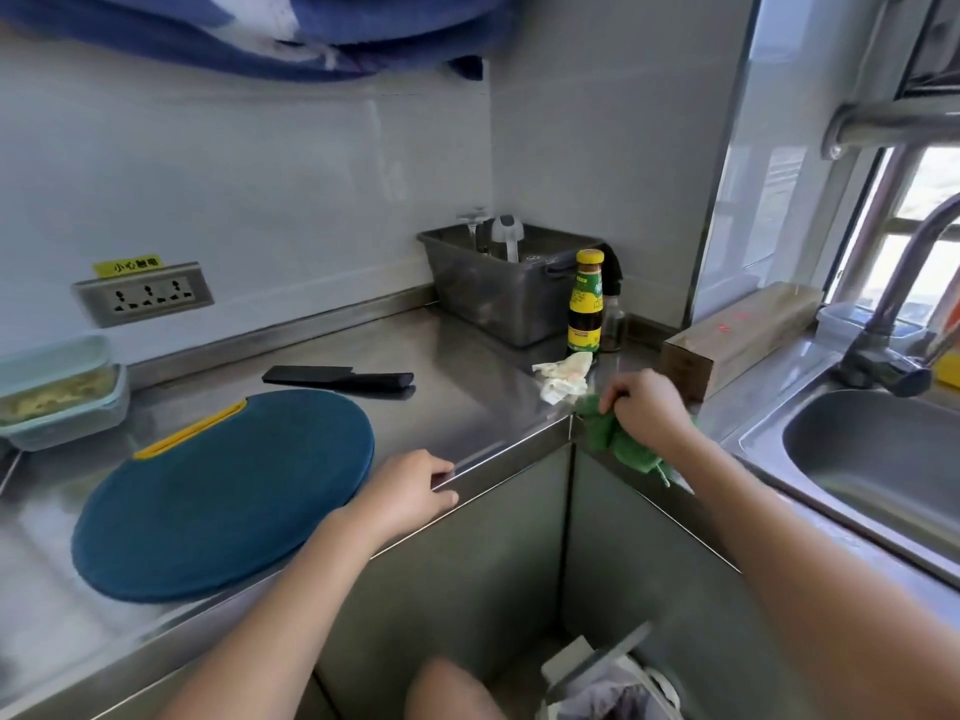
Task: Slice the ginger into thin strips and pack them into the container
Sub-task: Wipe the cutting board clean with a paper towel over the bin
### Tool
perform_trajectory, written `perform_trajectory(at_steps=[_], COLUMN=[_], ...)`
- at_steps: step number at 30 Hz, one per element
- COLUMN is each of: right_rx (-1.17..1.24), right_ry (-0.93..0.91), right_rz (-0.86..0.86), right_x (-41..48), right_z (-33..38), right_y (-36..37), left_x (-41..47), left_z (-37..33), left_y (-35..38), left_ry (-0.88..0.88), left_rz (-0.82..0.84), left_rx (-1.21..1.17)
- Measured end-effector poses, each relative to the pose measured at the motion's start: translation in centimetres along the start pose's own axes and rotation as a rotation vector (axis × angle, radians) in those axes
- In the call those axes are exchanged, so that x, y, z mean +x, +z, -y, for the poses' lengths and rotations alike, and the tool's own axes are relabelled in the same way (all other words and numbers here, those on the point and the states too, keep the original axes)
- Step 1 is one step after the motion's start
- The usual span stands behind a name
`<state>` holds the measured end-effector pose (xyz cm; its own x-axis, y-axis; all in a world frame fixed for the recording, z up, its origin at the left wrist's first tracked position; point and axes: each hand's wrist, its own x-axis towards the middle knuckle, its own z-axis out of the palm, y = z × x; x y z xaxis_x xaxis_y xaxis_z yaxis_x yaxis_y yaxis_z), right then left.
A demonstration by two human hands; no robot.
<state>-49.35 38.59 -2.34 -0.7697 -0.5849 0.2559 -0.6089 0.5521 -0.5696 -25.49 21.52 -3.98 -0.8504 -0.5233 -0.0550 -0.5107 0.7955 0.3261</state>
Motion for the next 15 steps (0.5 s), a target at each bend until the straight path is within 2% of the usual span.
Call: perform_trajectory(at_steps=[2,6,11,15], right_rx=[-0.03,-0.067,-0.182,-0.256], right_ry=[-0.087,-0.159,-0.002,0.01], right_rz=[0.026,-0.027,-0.147,-0.066], right_x=[-0.7,-0.3,1.7,2.8], right_z=[-1.5,-3.4,-5.5,-6.4], right_y=[2.0,3.0,1.6,0.4], left_x=[-0.1,-0.3,-0.5,-0.6], left_z=[0.2,0.2,0.2,0.1], left_y=[0.1,0.1,0.0,0.0], left_ry=[0.018,0.029,0.036,0.024], left_rz=[-0.01,-0.022,-0.027,-0.005], left_rx=[0.018,0.027,0.016,0.029])
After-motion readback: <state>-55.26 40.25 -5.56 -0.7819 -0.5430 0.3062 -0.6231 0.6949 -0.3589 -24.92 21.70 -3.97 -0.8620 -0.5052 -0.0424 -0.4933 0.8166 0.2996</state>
